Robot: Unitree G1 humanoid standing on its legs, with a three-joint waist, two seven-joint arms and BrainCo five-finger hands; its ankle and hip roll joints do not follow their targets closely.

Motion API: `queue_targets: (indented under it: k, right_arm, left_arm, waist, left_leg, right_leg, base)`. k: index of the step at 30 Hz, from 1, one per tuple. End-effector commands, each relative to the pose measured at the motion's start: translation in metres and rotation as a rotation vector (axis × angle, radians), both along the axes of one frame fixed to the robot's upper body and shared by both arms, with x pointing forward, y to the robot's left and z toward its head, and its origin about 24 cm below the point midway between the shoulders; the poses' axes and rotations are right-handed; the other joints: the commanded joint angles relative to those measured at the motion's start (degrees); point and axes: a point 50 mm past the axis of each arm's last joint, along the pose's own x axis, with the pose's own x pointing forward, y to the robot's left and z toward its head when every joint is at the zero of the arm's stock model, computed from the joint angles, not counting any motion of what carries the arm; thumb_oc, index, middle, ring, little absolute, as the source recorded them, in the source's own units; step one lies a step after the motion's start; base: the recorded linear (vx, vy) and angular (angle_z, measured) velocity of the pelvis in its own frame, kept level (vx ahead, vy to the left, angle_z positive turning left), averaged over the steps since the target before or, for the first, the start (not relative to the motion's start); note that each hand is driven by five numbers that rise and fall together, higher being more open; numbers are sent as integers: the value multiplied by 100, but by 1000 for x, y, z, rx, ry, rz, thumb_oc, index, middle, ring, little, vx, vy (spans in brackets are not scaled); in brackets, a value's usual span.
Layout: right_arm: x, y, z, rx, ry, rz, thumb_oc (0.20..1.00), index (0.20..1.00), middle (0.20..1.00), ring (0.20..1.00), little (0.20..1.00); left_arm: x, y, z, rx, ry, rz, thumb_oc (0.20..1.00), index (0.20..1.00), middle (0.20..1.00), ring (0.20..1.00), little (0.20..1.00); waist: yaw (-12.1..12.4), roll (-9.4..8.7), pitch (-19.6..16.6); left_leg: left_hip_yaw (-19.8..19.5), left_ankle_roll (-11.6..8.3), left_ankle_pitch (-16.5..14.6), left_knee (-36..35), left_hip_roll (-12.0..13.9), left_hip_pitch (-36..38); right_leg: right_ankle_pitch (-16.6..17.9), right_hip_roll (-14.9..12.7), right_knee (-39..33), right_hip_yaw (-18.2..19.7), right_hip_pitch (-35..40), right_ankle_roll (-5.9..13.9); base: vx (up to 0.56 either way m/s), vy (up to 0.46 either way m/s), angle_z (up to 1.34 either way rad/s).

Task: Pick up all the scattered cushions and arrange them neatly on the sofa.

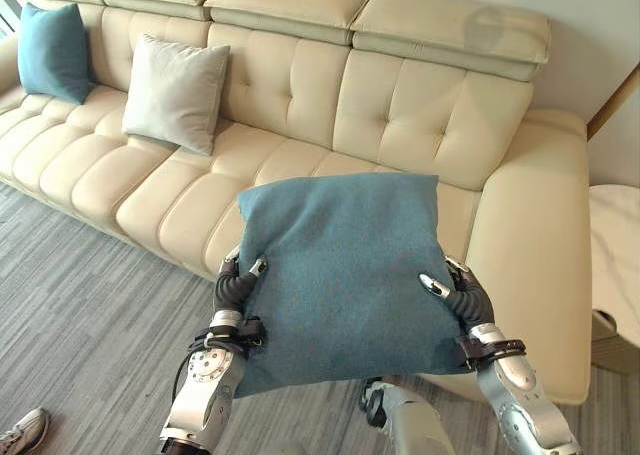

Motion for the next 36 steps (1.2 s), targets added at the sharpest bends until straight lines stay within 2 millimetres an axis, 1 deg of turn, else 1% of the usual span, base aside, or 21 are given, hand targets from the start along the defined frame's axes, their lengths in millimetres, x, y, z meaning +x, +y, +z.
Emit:
queue_targets:
  k: [1, 3, 4, 5, 6, 7, 8, 9, 10, 12, 13, 15, 19, 22, 24, 27, 30, 32, 33, 35, 36]
  right_arm:
    - [9, 26, 62, 85, -330, 125, 200, 200, 200, 200, 200]
    - [9, 26, 62, 85, -330, 125, 200, 200, 200, 200, 200]
    - [10, 24, 64, 80, -341, 108, 200, 200, 200, 200, 200]
    - [11, 25, 64, 83, -342, 106, 200, 200, 200, 200, 200]
    - [12, 26, 62, 88, -334, 96, 200, 200, 200, 200, 200]
    - [12, 25, 61, 78, -330, 91, 200, 200, 200, 200, 200]
    - [11, 25, 59, 74, -323, 90, 200, 200, 200, 200, 200]
    - [10, 27, 57, 59, -315, 97, 200, 200, 200, 200, 200]
    - [10, 27, 57, 59, -314, 97, 200, 200, 200, 200, 200]
    - [10, 26, 55, 39, -307, 91, 200, 200, 200, 200, 200]
    - [12, 28, 55, 30, -305, 88, 200, 200, 200, 200, 200]
    - [13, 30, 55, 27, -308, 91, 200, 200, 200, 200, 200]
    - [20, 40, 60, 15, -332, 103, 200, 200, 200, 200, 200]
    - [29, 48, 69, 9, -375, 101, 200, 200, 200, 200, 200]
    - [39, 58, 81, 1, -424, 94, 200, 200, 200, 200, 200]
    - [56, 76, 107, -15, -531, 85, 200, 200, 200, 200, 200]
    - [69, 97, 141, -37, -663, 56, 200, 200, 200, 200, 200]
    - [83, 108, 173, -87, -774, -8, 200, 200, 200, 200, 200]
    - [87, 110, 188, -114, -826, -49, 200, 200, 200, 200, 200]
    - [99, 111, 224, -179, -935, -150, 200, 200, 200, 200, 200]
    - [103, 108, 236, -201, -965, -197, 200, 200, 200, 200, 200]
  left_arm:
    - [17, -34, 54, 14, -295, -198, 200, 200, 200, 200, 200]
    - [17, -34, 54, 14, -295, -198, 200, 200, 200, 200, 200]
    - [17, -33, 56, 29, -301, -197, 200, 200, 200, 200, 200]
    - [17, -32, 57, 32, -307, -194, 200, 200, 200, 200, 200]
    - [16, -29, 58, 41, -310, -177, 200, 200, 200, 200, 200]
    - [16, -28, 57, 41, -308, -170, 200, 200, 200, 200, 200]
    - [15, -28, 56, 39, -303, -165, 200, 200, 200, 200, 200]
    - [13, -27, 53, 34, -292, -156, 200, 200, 200, 200, 200]
    - [13, -27, 53, 33, -292, -156, 200, 200, 200, 200, 200]
    - [13, -29, 50, 34, -279, -160, 200, 200, 200, 200, 200]
    - [14, -28, 49, 46, -273, -156, 200, 200, 200, 200, 200]
    - [15, -28, 49, 59, -273, -152, 200, 200, 200, 200, 200]
    - [20, -20, 50, 98, -280, -109, 200, 200, 200, 200, 200]
    - [30, -16, 59, 129, -315, -74, 200, 200, 200, 200, 200]
    - [42, -19, 69, 157, -356, -61, 200, 200, 200, 200, 200]
    - [61, -26, 92, 215, -438, -51, 200, 200, 200, 200, 200]
    - [84, -37, 124, 285, -541, -40, 200, 200, 200, 200, 200]
    - [103, -44, 157, 357, -634, -17, 200, 200, 200, 200, 200]
    - [112, -47, 174, 388, -674, 3, 200, 200, 200, 200, 200]
    - [126, -53, 211, 467, -754, 48, 200, 200, 200, 200, 200]
    - [130, -52, 222, 483, -775, 68, 200, 200, 200, 200, 200]
  waist:
    - [-155, -258, -245]
    - [-140, -258, -237]
    - [-99, -348, -201]
    - [-57, -366, -162]
    - [33, -403, -114]
    - [62, -392, -96]
    - [51, -395, -121]
    - [39, -317, -186]
    - [47, -315, -180]
    - [-3, -227, -286]
    - [-10, -178, -369]
    - [-5, -154, -398]
    - [28, -62, -437]
    - [42, 6, -373]
    - [46, 75, -246]
    - [72, 190, -57]
    - [104, 263, 89]
    - [148, 280, 166]
    - [166, 294, 219]
    - [210, 320, 276]
    - [240, 317, 287]
  left_leg:
    - [506, 139, 419, -1279, -64, 104]
    - [521, 142, 415, -1288, -64, 123]
    - [523, 172, 389, -1882, 43, -140]
    - [471, 138, 530, -2173, 66, -176]
    - [161, 26, 907, -2590, 107, -278]
    - [9, -24, 972, -2725, 145, -258]
    - [-87, -55, 1058, -2828, 161, -259]
    - [-216, -62, 1039, -3170, 127, -19]
    - [-205, -62, 1045, -3196, 128, 9]
    - [-112, -94, 1073, -3443, 119, 213]
    - [-18, -78, 1071, -3664, 44, 433]
    - [53, -64, 1079, -3807, 3, 556]
    - [190, 55, 1067, -4098, -195, 734]
    - [236, 131, 1079, -4162, -302, 633]
    - [238, 181, 1109, -4137, -382, 438]
    - [220, 232, 1150, -4065, -494, -1]
    - [193, 242, 1229, -3963, -568, -526]
    - [161, 221, 1310, -3926, -604, -859]
    - [124, 212, 1347, -3911, -610, -983]
    - [79, 163, 1477, -3978, -618, -1205]
    - [42, 152, 1514, -4008, -625, -1266]
  right_leg:
    - [-437, -208, -827, 277, 822, 780]
    - [-438, -207, -826, 290, 829, 783]
    - [-462, -262, -917, 467, 998, 864]
    - [-467, -251, -921, 558, 1070, 866]
    - [-476, -175, -989, 794, 1213, 850]
    - [-487, -121, -1024, 892, 1292, 866]
    - [-474, -125, -1057, 959, 1311, 881]
    - [-451, -85, -1137, 1098, 1411, 910]
    - [-449, -84, -1143, 1106, 1426, 910]
    - [-393, -98, -1252, 1125, 1502, 953]
    - [-306, -122, -1375, 1219, 1547, 989]
    - [-258, -144, -1430, 1272, 1564, 1019]
    - [-124, -273, -1508, 1441, 1507, 1173]
    - [-46, -387, -1462, 1534, 1290, 1262]
    - [22, -479, -1413, 1597, 1036, 1302]
    - [117, -583, -1302, 1666, 555, 1348]
    - [230, -677, -1200, 1714, 66, 1368]
    - [317, -727, -1156, 1712, -246, 1364]
    - [328, -741, -1152, 1689, -319, 1370]
    - [412, -747, -1196, 1651, -538, 1403]
    - [430, -742, -1221, 1640, -576, 1408]
  base:
    - [188, -3, -86]
    - [153, 30, -68]
    - [164, 92, -69]
    - [264, 135, -132]
    - [203, 104, -129]
    - [191, 104, -138]
    - [178, 141, -111]
    - [126, 111, -91]
    - [133, 138, -79]
    - [105, 174, -37]
    - [91, 175, -19]
    - [61, 152, -16]
    - [29, 159, -15]
    - [-72, 125, -25]
    - [-175, 129, -6]
    - [-184, 115, 2]
    - [-171, 65, 3]
    - [-76, 0, 2]
    - [-14, -32, 2]
    - [5, -44, 7]
    - [22, -48, 15]
